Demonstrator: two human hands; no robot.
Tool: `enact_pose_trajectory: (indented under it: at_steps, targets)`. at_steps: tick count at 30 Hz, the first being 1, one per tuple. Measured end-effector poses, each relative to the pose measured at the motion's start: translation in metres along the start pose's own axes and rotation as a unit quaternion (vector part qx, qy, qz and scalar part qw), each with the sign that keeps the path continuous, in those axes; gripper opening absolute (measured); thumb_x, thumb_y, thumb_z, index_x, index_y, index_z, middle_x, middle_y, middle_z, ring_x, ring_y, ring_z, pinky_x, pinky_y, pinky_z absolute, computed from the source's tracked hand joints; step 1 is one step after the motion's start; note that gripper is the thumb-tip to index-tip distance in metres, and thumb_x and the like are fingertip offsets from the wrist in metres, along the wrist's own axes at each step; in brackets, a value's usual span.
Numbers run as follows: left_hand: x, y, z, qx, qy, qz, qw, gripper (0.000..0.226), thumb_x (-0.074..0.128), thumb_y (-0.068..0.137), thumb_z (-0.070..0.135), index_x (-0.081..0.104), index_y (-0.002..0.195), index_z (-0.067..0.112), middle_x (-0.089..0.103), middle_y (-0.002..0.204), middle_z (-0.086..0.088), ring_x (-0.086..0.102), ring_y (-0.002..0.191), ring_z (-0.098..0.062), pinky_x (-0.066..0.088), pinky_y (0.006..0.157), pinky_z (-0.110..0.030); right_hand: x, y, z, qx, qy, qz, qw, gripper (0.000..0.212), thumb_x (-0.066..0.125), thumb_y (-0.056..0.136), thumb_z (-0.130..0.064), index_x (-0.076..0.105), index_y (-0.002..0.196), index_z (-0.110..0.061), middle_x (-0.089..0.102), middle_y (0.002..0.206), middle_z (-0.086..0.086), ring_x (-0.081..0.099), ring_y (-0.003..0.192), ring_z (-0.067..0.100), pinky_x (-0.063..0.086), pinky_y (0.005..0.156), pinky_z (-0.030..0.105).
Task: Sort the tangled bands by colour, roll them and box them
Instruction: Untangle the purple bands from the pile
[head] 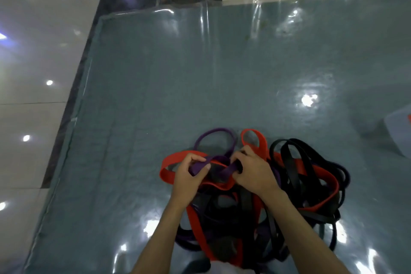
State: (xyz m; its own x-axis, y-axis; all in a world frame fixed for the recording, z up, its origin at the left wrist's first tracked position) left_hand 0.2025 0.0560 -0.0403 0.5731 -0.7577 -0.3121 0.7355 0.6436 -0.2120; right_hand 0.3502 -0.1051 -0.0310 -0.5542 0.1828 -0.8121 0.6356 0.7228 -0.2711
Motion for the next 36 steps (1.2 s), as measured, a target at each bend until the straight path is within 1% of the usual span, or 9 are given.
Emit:
enact_pose_trajectory:
  at_steps: [4,10,13,18,21,24,26,29,36]
  targets:
    - [-0.006,-0.005,0.021,0.042,-0.036,0.005,0.998,0.019,0.077,0.095,0.010,0.066,0.100,0.025,0.073,0.104,0.005,0.071,0.103,-0.014,0.053,0.092,-0.022,-0.028,-0.024,0.003,-0.018,0.078,0.142,0.987,0.029,0.068,0.079,-0.033,0.061,0.107,-0.031,0.057,0.117,-0.015,0.064,0.100,0.015,0.055,0.072,0.033]
    - [-0.009,-0.012,0.046,0.039,-0.029,-0.001,0.999,0.034,0.073,0.100,0.029,0.061,0.132,0.029,0.073,0.120,0.015,0.070,0.113,-0.009,0.055,0.099,-0.027,-0.075,-0.062,0.015,0.014,0.097,0.311,0.945,0.034,0.066,0.085,-0.035,0.074,0.117,-0.026,0.075,0.120,-0.003,0.060,0.128,0.031,0.047,0.107,0.049]
    - [-0.014,-0.014,0.057,0.075,0.101,0.051,0.991,0.022,0.064,0.103,0.045,0.071,0.120,0.033,0.075,0.112,0.016,0.070,0.108,-0.006,0.056,0.099,-0.040,-0.084,-0.067,0.019,0.035,0.135,0.296,0.945,0.029,0.065,0.086,-0.038,0.073,0.112,-0.029,0.072,0.109,-0.009,0.067,0.114,0.023,0.052,0.101,0.051]
    - [-0.017,-0.025,0.071,0.088,0.229,0.064,0.967,0.038,0.055,0.097,0.070,0.060,0.120,0.040,0.065,0.092,0.024,0.061,0.080,0.006,0.049,0.071,-0.021,-0.070,-0.079,0.026,0.080,0.302,0.266,0.912,0.011,0.059,0.103,-0.029,0.067,0.109,-0.033,0.074,0.094,-0.014,0.069,0.089,0.006,0.053,0.079,0.026]
    - [-0.026,-0.016,0.066,0.088,0.234,-0.016,0.968,0.043,0.085,0.086,0.035,0.066,0.122,0.021,0.060,0.100,0.013,0.061,0.091,-0.010,0.046,0.079,-0.027,-0.057,-0.078,0.042,0.151,0.389,0.285,0.863,0.019,0.055,0.104,-0.019,0.072,0.112,-0.021,0.075,0.104,-0.001,0.069,0.104,0.022,0.051,0.095,0.038]
    - [-0.044,-0.010,0.054,0.102,0.273,-0.048,0.955,0.036,0.082,0.075,-0.008,0.074,0.105,0.009,0.061,0.097,0.003,0.064,0.091,-0.024,0.049,0.083,-0.033,-0.048,-0.076,0.058,0.199,0.457,0.263,0.826,0.023,0.052,0.106,-0.012,0.072,0.116,-0.008,0.073,0.116,0.019,0.065,0.117,0.040,0.048,0.106,0.051]
    - [-0.057,-0.013,0.046,0.103,0.283,-0.012,0.954,0.028,0.079,0.076,-0.010,0.074,0.096,0.009,0.065,0.093,-0.001,0.065,0.086,-0.025,0.052,0.081,-0.036,-0.046,-0.077,0.056,0.181,0.446,0.227,0.846,0.024,0.051,0.105,-0.005,0.070,0.120,-0.008,0.071,0.121,0.017,0.064,0.121,0.038,0.049,0.106,0.041]
    - [-0.067,-0.021,0.031,0.070,0.267,0.036,0.960,0.019,0.084,0.079,0.002,0.071,0.092,0.007,0.068,0.086,-0.009,0.064,0.080,-0.030,0.053,0.077,-0.042,-0.050,-0.080,0.039,0.102,0.375,0.194,0.900,0.041,0.050,0.099,0.010,0.068,0.124,-0.018,0.067,0.129,0.004,0.063,0.119,0.020,0.044,0.093,0.006]
    - [-0.046,-0.040,0.004,-0.007,0.254,-0.010,0.967,0.024,0.084,0.084,0.010,0.061,0.079,0.013,0.065,0.077,-0.005,0.060,0.074,-0.023,0.051,0.075,-0.038,-0.048,-0.093,0.018,-0.059,0.147,0.156,0.975,0.050,0.051,0.065,0.025,0.068,0.086,-0.016,0.063,0.107,-0.001,0.064,0.110,0.018,0.046,0.100,0.027]
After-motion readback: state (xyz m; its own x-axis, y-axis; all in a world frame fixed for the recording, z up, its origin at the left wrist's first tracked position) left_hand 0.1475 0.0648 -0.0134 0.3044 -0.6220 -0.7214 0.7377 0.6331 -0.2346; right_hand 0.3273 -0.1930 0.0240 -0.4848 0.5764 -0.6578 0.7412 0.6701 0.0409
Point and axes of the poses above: each hand's wrist, its own y-axis towards the middle knuckle, its own x-axis out of the palm, z = x × y, the point moved 4 cm from there along y, towards the middle knuckle
